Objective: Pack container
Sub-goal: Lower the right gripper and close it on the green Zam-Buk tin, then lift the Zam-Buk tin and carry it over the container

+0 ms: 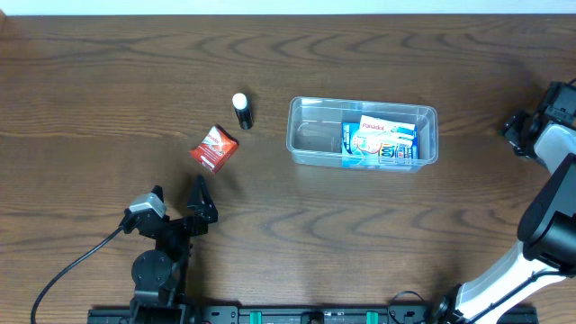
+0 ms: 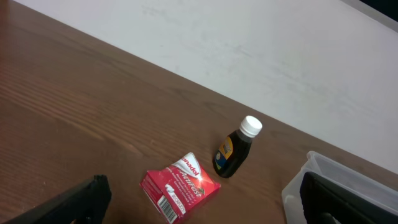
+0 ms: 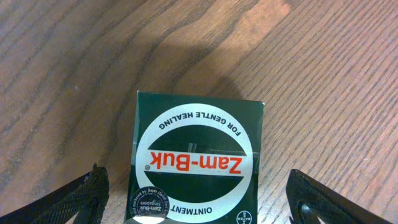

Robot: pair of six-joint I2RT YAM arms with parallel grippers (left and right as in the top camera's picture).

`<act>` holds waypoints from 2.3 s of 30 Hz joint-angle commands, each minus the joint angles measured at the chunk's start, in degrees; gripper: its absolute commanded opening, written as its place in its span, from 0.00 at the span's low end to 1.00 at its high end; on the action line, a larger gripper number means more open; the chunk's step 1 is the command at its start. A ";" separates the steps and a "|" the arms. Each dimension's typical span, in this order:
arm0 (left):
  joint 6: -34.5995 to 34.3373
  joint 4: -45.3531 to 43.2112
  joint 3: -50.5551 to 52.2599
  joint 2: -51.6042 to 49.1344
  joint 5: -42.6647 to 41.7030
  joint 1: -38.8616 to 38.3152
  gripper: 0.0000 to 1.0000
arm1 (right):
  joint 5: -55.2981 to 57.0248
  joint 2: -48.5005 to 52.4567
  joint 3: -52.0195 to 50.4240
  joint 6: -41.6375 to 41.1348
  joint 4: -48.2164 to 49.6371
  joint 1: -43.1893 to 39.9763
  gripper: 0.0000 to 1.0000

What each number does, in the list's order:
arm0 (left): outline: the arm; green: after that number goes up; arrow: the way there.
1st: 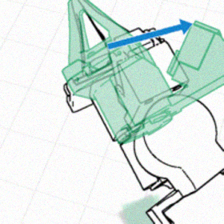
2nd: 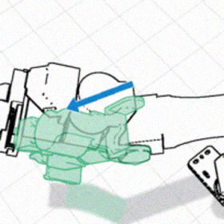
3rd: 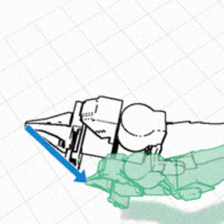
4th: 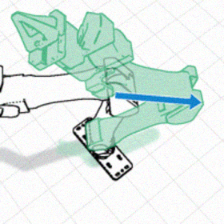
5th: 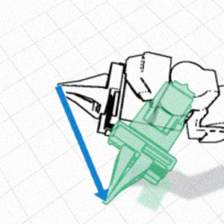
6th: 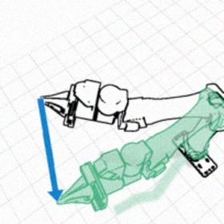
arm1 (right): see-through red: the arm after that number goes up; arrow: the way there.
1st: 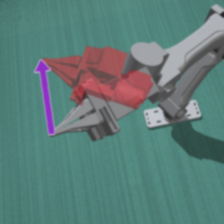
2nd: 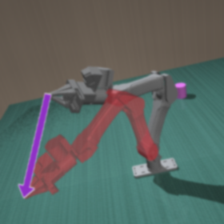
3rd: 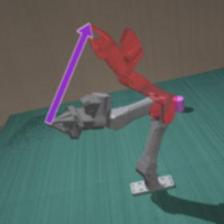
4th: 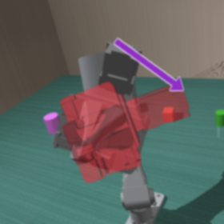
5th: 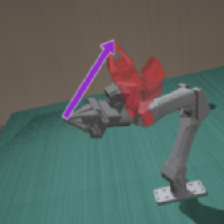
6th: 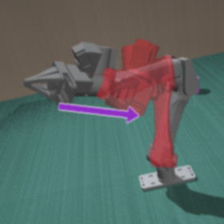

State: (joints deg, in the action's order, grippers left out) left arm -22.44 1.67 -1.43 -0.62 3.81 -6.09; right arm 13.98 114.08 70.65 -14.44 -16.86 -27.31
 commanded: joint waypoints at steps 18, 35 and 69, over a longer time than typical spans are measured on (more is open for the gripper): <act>0.90 2.03 1.20 0.39 1.55 0.28 0.98 | 0.63 0.28 -0.28 1.16 1.84 -1.16 0.84; 0.92 2.03 1.20 0.39 1.53 0.28 0.98 | -1.81 1.95 -0.28 -0.13 1.09 -2.84 0.79; 0.92 2.03 1.20 0.39 1.55 0.28 0.98 | -4.57 1.97 -0.26 5.60 0.13 -2.60 0.66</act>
State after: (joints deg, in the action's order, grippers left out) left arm -22.44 1.65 -1.43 -0.62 3.81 -6.09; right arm 11.27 116.66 70.76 -10.59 -15.51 -29.80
